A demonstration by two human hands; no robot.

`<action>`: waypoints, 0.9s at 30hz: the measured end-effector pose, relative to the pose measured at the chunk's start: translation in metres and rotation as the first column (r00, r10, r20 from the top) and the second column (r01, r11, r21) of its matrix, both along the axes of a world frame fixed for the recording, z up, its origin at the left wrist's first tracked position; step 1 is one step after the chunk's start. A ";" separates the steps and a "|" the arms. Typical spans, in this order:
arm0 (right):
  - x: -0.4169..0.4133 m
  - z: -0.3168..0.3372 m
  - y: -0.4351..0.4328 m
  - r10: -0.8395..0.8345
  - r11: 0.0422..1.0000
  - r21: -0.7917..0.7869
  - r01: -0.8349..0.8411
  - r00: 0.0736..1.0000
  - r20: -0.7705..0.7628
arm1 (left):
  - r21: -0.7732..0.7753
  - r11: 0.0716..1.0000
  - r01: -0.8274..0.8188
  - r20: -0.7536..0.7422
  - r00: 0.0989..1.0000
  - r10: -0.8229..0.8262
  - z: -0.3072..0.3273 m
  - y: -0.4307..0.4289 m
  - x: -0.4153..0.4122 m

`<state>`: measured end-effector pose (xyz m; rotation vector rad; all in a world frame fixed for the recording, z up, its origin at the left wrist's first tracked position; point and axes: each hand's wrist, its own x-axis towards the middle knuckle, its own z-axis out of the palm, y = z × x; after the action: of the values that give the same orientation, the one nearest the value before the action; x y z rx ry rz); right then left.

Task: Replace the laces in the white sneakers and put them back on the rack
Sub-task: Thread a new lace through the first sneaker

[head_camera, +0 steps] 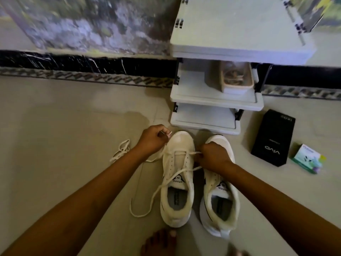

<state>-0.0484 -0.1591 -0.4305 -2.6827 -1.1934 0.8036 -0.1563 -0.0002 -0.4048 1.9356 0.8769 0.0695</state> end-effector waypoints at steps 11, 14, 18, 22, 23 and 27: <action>-0.061 0.084 0.018 0.319 0.946 0.241 -0.217 0.757 -0.570 | -0.138 0.974 -0.181 0.117 0.973 0.197 -0.006 0.011 -0.003; -0.033 0.058 0.012 0.121 0.977 0.202 -0.069 0.959 -0.257 | -0.146 0.976 -0.160 0.118 0.977 0.177 -0.008 0.007 -0.003; -0.020 0.014 -0.001 -0.113 0.976 0.158 0.150 0.969 -0.219 | -0.078 0.995 -0.057 0.122 0.990 0.067 -0.013 -0.009 -0.003; -0.029 -0.002 -0.003 -0.317 0.872 0.311 0.377 0.921 -0.227 | 0.033 0.999 0.015 0.134 0.991 -0.019 -0.017 -0.017 -0.001; -0.030 -0.005 -0.002 -0.334 0.855 0.318 0.409 0.904 -0.265 | 0.040 0.999 0.011 0.133 0.991 -0.017 -0.018 -0.017 -0.001; -0.030 -0.017 0.004 -0.338 0.808 0.368 0.460 0.874 -0.349 | 0.059 0.998 -0.029 0.125 0.992 0.021 -0.020 -0.014 0.001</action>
<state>-0.0781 -0.1554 -0.4473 -2.2373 -0.6076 0.6928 -0.1554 -0.0144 -0.4245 1.9543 0.8241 0.2321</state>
